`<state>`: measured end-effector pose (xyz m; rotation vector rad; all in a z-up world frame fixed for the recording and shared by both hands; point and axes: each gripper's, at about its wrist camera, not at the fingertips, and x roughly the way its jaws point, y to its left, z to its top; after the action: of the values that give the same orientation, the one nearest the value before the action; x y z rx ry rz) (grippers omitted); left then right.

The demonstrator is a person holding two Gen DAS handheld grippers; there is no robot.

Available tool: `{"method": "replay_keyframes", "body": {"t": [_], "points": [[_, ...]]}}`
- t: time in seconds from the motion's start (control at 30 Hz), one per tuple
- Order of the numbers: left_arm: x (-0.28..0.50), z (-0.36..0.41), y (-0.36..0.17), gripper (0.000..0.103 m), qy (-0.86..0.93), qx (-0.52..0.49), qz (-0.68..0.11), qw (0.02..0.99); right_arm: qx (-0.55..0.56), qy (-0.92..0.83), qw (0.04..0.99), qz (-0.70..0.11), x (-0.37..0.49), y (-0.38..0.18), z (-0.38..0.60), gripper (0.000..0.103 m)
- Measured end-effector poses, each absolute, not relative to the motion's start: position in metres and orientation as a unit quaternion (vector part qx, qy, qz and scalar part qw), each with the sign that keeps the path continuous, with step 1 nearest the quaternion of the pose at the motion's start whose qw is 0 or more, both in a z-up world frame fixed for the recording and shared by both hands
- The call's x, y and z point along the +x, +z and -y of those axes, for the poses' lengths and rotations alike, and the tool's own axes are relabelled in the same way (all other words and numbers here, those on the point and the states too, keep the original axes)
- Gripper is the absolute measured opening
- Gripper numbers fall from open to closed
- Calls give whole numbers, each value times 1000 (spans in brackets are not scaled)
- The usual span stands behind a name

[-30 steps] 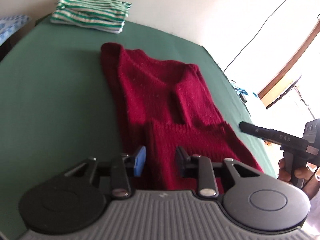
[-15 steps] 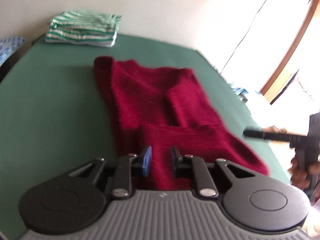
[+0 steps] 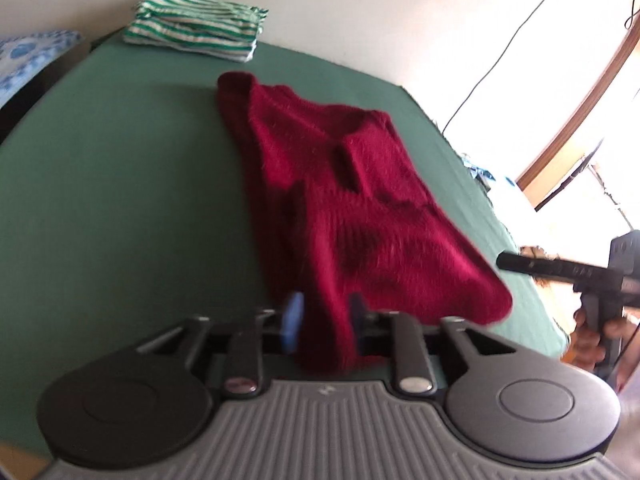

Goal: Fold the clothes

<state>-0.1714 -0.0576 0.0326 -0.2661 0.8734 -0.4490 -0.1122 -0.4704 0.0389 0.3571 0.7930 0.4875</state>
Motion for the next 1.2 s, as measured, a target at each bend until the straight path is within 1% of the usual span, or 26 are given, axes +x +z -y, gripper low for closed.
{"method": "replay_keyframes", "body": {"t": [0.13,0.17,0.23,0.33,0.37,0.4,0.47,0.5,0.53,0.57,0.6,0.67,0.7,0.73,0.77,0.8,0.83,0.87,1.03,1.13,1.2], "points": [[-183,72,23,42,-232,-96,-427,869,114,278,867,-398,-124,39,465,43],[-184,77,20,47,-236,-90,-425,869,104,288,862,-404,-121,36,464,45],[-182,85,16,55,-237,-77,-417,874,79,301,856,-412,-122,32,462,49],[-174,83,11,57,-228,-65,-413,879,46,303,859,-410,-122,25,454,54],[-172,81,10,62,-224,-64,-413,881,43,306,859,-408,-122,25,454,56],[-170,78,11,64,-221,-63,-410,882,40,310,860,-404,-122,24,452,56],[-169,75,13,66,-222,-58,-402,886,33,318,861,-396,-123,21,449,56],[-169,77,14,65,-229,-56,-398,887,30,321,862,-392,-123,20,447,56],[-169,79,14,60,-234,-57,-398,885,31,321,863,-388,-123,18,445,56],[-167,82,11,44,-237,-59,-402,882,31,321,865,-385,-123,17,443,56],[-165,84,9,37,-240,-62,-406,879,32,321,867,-381,-123,15,441,56],[-162,88,4,32,-245,-70,-412,875,45,321,868,-376,-121,12,440,47],[-163,87,3,32,-243,-75,-411,876,53,320,867,-378,-120,11,440,45],[-165,84,2,31,-241,-79,-412,875,60,321,866,-379,-118,10,440,42],[-166,80,2,26,-240,-89,-415,873,67,323,864,-380,-117,9,440,34],[-166,75,3,23,-241,-103,-417,870,76,325,862,-383,-116,10,440,30],[-166,71,8,20,-240,-108,-418,869,87,327,859,-386,-116,12,440,25],[-168,69,14,18,-239,-98,-417,872,91,335,856,-383,-118,18,440,23],[-180,59,40,17,-252,-75,-420,869,102,369,843,-378,-133,46,439,21],[-184,62,24,17,-246,-64,-445,859,86,359,833,-411,-139,34,439,21],[-187,64,12,18,-239,-59,-459,854,73,348,830,-430,-143,20,437,23]]}}
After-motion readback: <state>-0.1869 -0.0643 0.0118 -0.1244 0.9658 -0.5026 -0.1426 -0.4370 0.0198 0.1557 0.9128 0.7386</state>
